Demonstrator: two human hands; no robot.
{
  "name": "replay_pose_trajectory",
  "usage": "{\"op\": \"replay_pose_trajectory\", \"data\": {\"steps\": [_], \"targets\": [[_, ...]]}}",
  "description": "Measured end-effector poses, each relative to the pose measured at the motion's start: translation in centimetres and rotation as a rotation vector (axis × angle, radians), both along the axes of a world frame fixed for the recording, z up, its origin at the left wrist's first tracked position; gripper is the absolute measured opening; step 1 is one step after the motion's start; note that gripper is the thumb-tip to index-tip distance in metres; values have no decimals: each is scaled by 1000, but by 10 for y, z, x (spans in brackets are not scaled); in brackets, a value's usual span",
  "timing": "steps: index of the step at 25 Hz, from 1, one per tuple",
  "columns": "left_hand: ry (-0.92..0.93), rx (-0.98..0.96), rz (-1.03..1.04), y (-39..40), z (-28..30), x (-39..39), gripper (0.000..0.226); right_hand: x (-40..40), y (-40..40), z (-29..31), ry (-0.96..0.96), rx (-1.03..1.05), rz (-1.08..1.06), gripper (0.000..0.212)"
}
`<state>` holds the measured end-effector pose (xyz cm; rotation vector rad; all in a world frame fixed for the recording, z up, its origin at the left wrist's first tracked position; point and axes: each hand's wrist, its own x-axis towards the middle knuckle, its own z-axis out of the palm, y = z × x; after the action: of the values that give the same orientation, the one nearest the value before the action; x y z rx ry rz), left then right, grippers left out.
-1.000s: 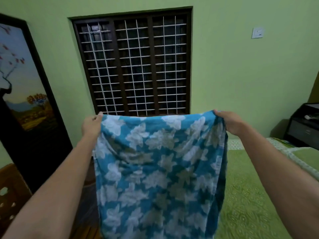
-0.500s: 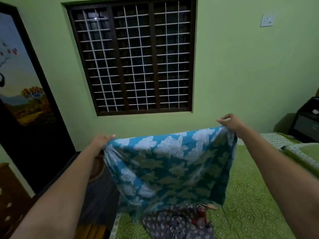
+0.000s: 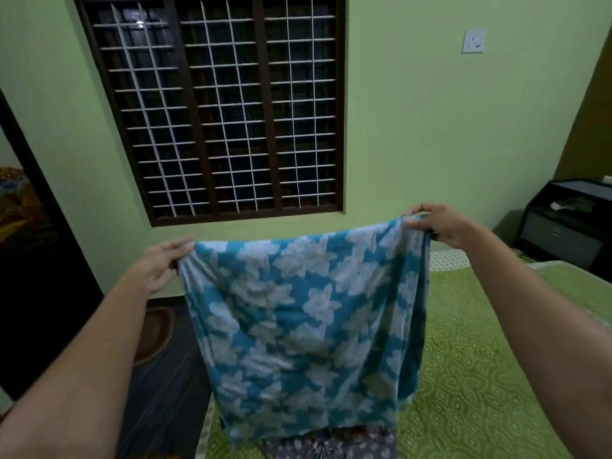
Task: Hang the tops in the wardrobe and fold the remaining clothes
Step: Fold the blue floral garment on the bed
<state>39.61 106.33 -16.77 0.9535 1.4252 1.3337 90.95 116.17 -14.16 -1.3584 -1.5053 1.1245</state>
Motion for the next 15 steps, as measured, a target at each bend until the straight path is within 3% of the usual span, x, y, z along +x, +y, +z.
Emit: {"op": "replay_pose_trajectory", "data": {"steps": [6,9,11,12,15], "targets": [[180,80,75,32,10,7,22,7,25,-4,-52,86,-82,13],[181,19,13,42,10,1,20,11,34,-7,-56,99,-90,25],[265,-49,-30,45,6,-6,23,13,33,-5,-198,124,-91,27],[407,-83,-18,46,2,-10,27,11,32,-6,-351,157,-106,26],[1056,-129,13,53,-1,-11,29,-3,30,-12,-757,222,-146,21]]}}
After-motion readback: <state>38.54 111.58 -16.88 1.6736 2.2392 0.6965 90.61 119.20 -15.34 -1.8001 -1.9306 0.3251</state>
